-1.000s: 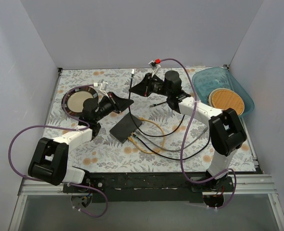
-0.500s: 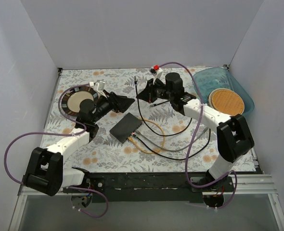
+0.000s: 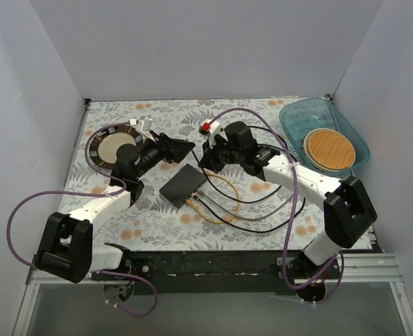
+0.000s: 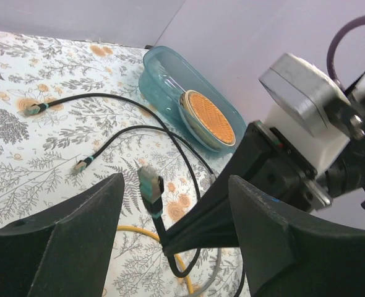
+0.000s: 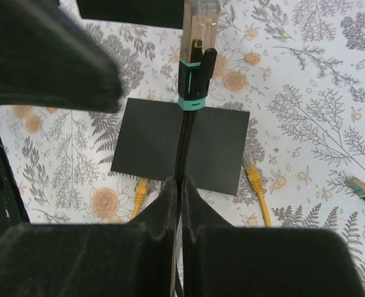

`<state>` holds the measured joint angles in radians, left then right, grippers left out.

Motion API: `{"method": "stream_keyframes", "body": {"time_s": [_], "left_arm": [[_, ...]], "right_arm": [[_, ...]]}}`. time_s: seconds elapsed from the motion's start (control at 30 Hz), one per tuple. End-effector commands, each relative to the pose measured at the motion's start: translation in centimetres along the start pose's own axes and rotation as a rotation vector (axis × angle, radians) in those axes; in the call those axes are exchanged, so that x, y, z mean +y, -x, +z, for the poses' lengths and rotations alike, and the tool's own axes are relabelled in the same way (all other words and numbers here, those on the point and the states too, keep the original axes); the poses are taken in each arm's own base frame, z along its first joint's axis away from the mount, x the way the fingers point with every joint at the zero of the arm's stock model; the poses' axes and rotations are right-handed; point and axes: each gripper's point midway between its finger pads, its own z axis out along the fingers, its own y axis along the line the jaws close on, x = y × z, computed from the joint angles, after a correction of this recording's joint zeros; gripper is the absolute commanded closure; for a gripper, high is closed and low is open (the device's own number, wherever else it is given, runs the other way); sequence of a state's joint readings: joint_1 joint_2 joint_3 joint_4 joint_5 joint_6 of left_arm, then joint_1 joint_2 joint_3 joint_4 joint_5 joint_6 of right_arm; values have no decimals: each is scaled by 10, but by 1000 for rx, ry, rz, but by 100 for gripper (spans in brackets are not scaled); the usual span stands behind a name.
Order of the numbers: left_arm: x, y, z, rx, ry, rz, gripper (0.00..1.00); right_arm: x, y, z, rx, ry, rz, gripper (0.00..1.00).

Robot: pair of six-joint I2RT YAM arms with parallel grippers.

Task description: Insert the plug into the switch port

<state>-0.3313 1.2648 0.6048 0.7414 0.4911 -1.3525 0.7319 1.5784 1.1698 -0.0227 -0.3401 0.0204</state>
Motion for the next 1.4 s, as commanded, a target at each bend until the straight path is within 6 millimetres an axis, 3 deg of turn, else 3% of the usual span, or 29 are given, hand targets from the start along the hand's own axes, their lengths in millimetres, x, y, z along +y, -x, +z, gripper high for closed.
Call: {"method": "stream_keyframes", "body": {"time_s": [0.0,0.17,0.23,0.33,0.43,0.6,0.67,0.7,0.73,0.77,0.8,0.9,1.1,1.37], "left_arm": [[-6,6,2,-7,-20,11,35],[3,3,5,8,19,15,48],[3,3,4,4,18,12,61],[4,3,5,1,18,2,88],[5,1,5,5,23,-6,100],[3,3,3,1,13,2,100],[1,3,3,0,11,5,100],[2,3,3,0,13,6,100],[0,4,2,-4,11,7,100],[0,5,2,-5,12,8,100],[0,5,2,-6,13,10,100],[0,6,1,-9,15,10,100],[-4,8,1,-15,1,4,100],[-4,9,0,-19,6,5,100]], "right_arm": [[5,11,-7,-13,-51,-95,99],[12,14,-6,-19,-50,-112,99],[16,15,-5,-19,-47,-121,99],[19,13,-4,-12,-44,-132,99],[22,10,-3,-6,-41,-137,99],[22,12,-2,-13,-42,-143,99],[22,16,-2,-26,-40,-145,91],[22,18,-2,-32,-44,-145,81],[21,21,-4,-46,-58,-143,65],[20,23,-5,-56,-66,-140,58],[21,35,-9,-104,-72,-138,44],[17,51,-16,-175,-108,-128,33],[9,74,-18,-266,-171,-79,35],[7,73,1,-240,-149,-47,46]]}}
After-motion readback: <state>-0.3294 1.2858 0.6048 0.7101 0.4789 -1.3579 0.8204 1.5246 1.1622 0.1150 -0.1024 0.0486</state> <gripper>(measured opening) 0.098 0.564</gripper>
